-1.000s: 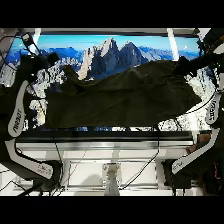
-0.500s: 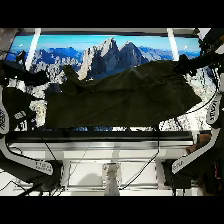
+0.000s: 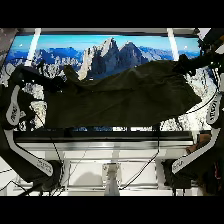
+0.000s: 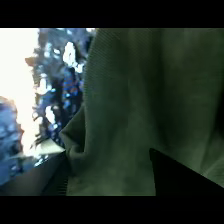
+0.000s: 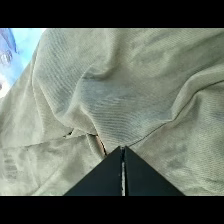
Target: Fold the clothes and pants, and hang the long-sleeved shirts on hangers.
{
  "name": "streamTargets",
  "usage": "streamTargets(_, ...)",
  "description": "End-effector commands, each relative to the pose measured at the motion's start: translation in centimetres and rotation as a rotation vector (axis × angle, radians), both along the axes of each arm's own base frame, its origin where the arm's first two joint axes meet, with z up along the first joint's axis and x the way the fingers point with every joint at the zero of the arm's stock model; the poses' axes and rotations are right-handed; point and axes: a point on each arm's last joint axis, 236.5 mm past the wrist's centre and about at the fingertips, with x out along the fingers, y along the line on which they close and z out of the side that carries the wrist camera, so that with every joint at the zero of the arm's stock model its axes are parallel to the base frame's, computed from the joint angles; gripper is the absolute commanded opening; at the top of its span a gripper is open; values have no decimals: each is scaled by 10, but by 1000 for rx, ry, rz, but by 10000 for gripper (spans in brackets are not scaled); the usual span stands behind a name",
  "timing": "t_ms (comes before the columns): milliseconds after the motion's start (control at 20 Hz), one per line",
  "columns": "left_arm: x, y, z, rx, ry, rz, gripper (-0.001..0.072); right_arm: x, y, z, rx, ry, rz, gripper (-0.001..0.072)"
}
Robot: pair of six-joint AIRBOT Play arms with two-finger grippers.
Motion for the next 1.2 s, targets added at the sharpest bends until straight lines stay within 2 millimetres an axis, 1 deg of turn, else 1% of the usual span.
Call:
streamTargets(0,1,-12,-12,-15,16,-12,346,2,0,0,0,-6,-4,40)
streamTargets(50,5,-10,-11,-11,0,-2,35,2,0,0,1,-6,-4,40)
streamTargets(100,11,-8,-8,-1,-24,7,8,2,0,0,1,-6,-3,40)
streamTargets(150,18,-5,-1,6,-49,17,7,1,0,0,1,-5,-3,40)
streamTargets(200,26,0,11,17,-85,24,6,1,0,0,1,-4,-3,40)
streamTargets(250,36,8,27,40,-135,34,6,1,0,0,1,-4,-3,41)
streamTargets(300,51,24,49,81,-207,71,5,1,0,0,0,-4,-3,40)
streamTargets(400,82,75,102,170,-354,289,5,1,-1,0,-1,-5,-5,41)
streamTargets(450,91,100,129,193,-423,403,5,2,-1,0,-4,-4,-6,40)
streamTargets(500,94,118,148,216,-473,463,5,2,-2,-1,-9,-5,-8,40)
streamTargets(550,92,130,157,237,-491,488,5,3,-4,-1,-14,-8,-12,40)
streamTargets(600,88,136,155,244,-474,500,6,4,-5,-1,-18,-10,-15,41)
streamTargets(650,82,135,147,238,-434,488,6,4,-5,-1,-20,-12,-16,40)
streamTargets(750,71,127,125,224,-350,455,7,5,-5,-1,-21,-14,-17,41)
streamTargets(900,66,117,105,211,-286,424,9,4,-5,-1,-20,-13,-17,41)
streamTargets(950,64,115,101,208,-269,418,22,4,-5,-1,-20,-13,-17,41)
streamTargets(1000,62,114,98,207,-256,413,97,4,-5,-1,-20,-12,-17,41)
streamTargets(1050,60,113,96,205,-247,409,298,4,-6,-1,-20,-13,-17,41)
streamTargets(1100,57,112,95,202,-233,404,463,6,-6,-1,-22,-18,-22,42)
streamTargets(1150,52,110,92,198,-209,394,482,9,-8,0,-26,-31,-31,42)
